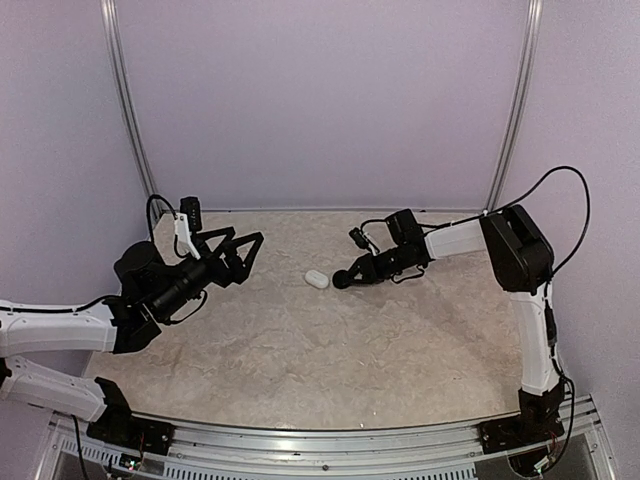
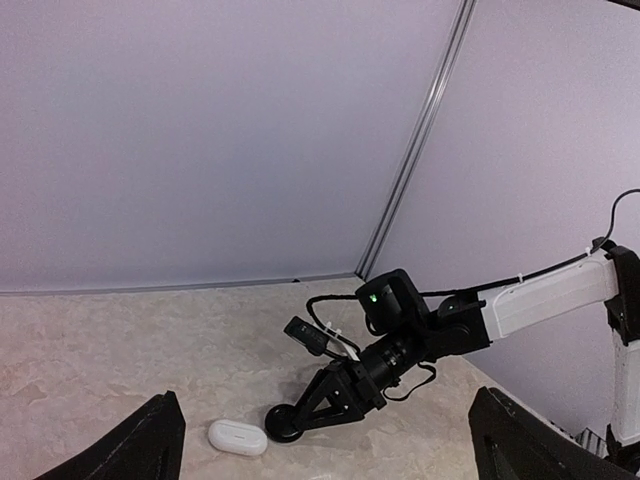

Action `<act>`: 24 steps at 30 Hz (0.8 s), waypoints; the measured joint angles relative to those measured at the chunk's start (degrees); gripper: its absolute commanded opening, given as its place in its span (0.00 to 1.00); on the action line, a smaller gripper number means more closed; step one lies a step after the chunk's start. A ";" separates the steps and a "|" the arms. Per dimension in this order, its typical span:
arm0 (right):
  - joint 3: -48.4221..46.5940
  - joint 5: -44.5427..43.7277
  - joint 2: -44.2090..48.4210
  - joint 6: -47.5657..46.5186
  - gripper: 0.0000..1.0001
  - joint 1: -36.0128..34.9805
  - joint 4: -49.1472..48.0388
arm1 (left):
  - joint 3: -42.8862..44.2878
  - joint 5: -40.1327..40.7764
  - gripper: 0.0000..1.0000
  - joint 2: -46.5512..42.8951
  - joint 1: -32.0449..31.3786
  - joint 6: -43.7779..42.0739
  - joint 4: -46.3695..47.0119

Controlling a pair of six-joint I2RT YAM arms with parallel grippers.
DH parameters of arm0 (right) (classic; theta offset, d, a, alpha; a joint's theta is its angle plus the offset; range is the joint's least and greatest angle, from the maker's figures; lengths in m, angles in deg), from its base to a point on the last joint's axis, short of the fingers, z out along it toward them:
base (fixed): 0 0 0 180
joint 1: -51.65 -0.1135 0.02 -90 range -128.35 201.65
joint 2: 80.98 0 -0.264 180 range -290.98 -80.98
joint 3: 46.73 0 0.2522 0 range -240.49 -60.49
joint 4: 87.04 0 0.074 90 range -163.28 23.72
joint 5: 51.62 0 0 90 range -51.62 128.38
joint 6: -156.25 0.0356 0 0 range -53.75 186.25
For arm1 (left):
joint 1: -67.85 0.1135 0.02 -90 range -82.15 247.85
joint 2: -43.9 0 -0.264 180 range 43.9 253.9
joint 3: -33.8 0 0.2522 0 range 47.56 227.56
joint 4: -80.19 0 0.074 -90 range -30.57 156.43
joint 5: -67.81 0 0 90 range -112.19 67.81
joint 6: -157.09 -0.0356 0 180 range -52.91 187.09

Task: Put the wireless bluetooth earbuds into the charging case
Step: Place the charging case with the earbuds in the charging case, then reset both arms

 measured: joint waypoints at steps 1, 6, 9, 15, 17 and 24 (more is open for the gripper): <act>-0.22 0.33 -0.39 0.17 0.47 0.00 0.20 | 0.00 0.13 0.99 0.07 0.04 0.07 -0.13; -0.59 2.23 -0.74 0.26 0.83 0.35 -0.20 | 0.20 1.05 0.99 0.28 0.76 0.68 -2.45; -0.74 1.92 -0.07 0.17 0.89 0.72 -0.09 | 0.72 1.88 0.99 0.28 1.55 1.49 -4.70; -0.07 -2.86 3.34 -0.96 0.99 1.70 2.97 | 4.37 3.76 0.99 0.66 3.65 3.52 -11.30; 0.87 -4.81 6.21 -1.51 0.99 1.92 3.98 | 7.10 5.46 0.99 1.55 4.31 4.11 -14.51; 8.46 -11.50 23.45 -1.88 1.00 2.84 3.32 | 12.66 13.86 0.99 2.93 6.38 5.16 -24.39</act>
